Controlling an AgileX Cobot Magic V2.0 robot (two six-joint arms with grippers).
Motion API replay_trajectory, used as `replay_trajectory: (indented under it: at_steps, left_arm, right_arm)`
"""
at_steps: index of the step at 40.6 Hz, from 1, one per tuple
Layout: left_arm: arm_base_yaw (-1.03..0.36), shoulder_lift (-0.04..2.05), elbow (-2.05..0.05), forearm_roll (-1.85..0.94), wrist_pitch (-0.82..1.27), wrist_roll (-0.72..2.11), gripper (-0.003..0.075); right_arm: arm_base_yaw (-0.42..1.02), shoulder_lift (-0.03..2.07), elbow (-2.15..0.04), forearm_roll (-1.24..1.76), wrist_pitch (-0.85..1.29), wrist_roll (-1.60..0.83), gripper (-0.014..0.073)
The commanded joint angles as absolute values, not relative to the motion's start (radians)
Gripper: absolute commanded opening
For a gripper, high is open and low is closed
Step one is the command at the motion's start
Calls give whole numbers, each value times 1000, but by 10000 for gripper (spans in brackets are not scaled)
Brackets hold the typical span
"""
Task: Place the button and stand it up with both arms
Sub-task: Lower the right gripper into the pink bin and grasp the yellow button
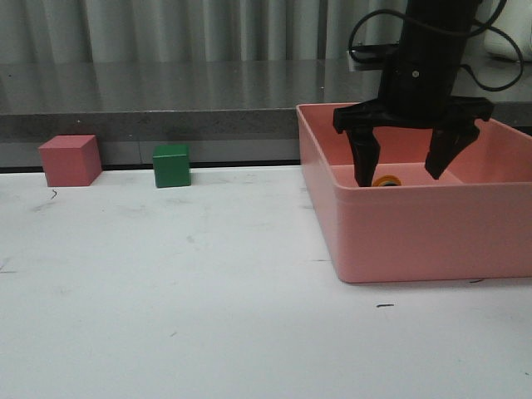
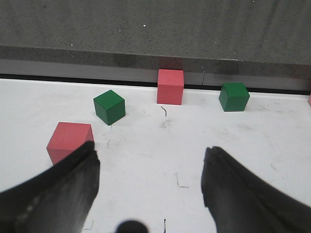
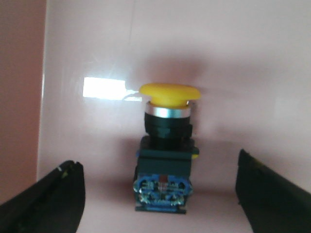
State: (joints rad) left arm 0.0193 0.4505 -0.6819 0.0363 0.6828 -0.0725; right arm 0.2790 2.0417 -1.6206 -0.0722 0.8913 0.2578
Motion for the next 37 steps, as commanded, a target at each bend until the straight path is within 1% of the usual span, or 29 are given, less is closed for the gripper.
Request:
replay_trajectory:
  at_steps: [1, 28, 37]
  left_arm:
    - [23, 464, -715, 38, 612, -76, 439]
    - [23, 464, -715, 38, 612, -76, 439]
    - [23, 464, -715, 38, 612, -76, 439]
  right_arm:
    - [261, 2011, -1668, -61, 859, 267, 643]
    - [243, 2020, -1674, -57, 875, 264, 643]
    - [241, 2057, -1674, -56, 894, 256, 643]
